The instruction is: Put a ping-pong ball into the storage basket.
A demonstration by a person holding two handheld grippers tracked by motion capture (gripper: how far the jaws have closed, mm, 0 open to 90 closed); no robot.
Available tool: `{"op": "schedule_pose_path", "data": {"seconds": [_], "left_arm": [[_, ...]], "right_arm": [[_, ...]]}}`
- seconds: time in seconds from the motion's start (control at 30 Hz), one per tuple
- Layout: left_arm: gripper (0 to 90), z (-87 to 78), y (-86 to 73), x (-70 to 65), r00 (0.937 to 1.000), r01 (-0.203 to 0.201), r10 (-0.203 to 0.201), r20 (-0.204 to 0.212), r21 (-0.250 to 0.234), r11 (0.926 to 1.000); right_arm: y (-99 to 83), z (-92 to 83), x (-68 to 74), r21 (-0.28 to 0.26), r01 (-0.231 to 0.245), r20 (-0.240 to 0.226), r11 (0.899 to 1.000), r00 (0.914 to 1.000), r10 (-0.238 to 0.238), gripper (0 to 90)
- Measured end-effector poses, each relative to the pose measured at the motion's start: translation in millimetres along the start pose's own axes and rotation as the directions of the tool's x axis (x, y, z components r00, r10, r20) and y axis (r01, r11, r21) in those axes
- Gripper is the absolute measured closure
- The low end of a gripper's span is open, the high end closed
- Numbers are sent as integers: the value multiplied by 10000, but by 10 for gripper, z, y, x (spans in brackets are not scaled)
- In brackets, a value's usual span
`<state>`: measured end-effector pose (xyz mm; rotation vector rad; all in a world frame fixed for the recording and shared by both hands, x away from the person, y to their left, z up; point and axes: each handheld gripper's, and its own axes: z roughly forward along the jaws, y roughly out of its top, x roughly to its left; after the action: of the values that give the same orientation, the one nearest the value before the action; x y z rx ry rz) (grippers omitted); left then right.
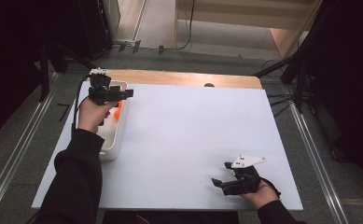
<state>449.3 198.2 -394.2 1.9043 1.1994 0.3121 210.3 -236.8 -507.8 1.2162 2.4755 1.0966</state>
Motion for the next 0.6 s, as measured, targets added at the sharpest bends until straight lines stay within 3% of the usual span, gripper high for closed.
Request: {"op": "schedule_pose_path", "data": {"seconds": [0.1, 0.2, 0.3, 0.6], "left_arm": [[308, -14, 22, -39, 9990, -220, 211, 389, 233, 9995], [309, -34, 28, -68, 9983, -261, 250, 530, 188, 9995], [308, -65, 38, -115, 9948, -343, 322, 969, 195, 9992], [306, -64, 30, -224, 9880, -734, 676, 1388, 373, 9966]], "right_arm": [[5, 2, 6, 33, -2, 10, 10000, 10000, 2, 168], [6, 3, 4, 37, 94, -24, 9999, 10000, -94, 168], [18, 12, 4, 3, 59, -17, 10000, 10000, -59, 168], [31, 24, 5, -16, 119, -83, 9999, 9999, -119, 167]]}}
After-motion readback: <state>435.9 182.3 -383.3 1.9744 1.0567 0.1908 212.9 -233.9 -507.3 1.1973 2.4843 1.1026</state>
